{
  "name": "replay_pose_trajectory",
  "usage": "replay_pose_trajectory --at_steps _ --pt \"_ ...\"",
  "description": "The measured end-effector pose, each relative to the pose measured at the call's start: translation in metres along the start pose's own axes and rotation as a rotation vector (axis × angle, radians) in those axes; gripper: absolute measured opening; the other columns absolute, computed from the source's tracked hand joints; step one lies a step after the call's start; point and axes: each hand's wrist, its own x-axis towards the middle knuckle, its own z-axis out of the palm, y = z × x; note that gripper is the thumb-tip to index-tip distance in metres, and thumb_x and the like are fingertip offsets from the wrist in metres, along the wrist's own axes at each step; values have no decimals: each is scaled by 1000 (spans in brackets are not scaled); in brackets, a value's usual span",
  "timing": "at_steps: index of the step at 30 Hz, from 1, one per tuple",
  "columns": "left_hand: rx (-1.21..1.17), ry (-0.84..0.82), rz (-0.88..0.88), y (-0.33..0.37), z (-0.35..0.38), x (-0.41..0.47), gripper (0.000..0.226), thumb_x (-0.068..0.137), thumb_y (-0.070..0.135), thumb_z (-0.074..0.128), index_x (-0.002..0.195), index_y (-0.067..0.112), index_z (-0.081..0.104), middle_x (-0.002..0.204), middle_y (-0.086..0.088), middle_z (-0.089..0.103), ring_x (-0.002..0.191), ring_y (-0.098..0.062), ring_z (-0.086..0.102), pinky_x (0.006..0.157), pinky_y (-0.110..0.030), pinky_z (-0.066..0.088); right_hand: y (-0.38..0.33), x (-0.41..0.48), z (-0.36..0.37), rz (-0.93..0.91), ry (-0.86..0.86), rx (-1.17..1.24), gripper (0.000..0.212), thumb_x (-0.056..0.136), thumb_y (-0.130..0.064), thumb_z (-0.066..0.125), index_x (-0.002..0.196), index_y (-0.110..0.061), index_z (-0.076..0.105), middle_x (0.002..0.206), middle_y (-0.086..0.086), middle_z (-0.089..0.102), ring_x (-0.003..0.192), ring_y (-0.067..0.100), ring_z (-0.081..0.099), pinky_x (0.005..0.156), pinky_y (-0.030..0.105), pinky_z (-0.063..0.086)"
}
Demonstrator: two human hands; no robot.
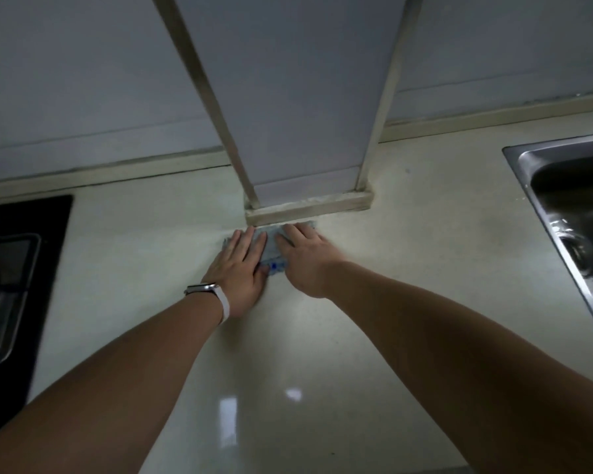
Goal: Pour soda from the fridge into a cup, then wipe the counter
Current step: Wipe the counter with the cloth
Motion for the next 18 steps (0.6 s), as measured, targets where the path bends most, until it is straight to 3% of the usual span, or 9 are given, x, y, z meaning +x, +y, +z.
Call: replay_pose_trajectory --at_steps 9,18 --pt "-37 46 -44 -23 6 -32 66 95 43 16 156 17 8 164 -10 3 151 -31 0 122 -40 0 -43 0 9 -27 7 1 57 95 -25 46 148 -11 30 150 11 31 140 30 26 118 45 27" --pt "-83 -31 -47 5 32 -120 69 92 45 15 155 16 16 163 -12 13 150 -35 9 121 -46 8 -85 -87 24 -26 -46 -29 55 94 -24 48 146 -9 33 150 12 33 141 30 25 119 42 21"
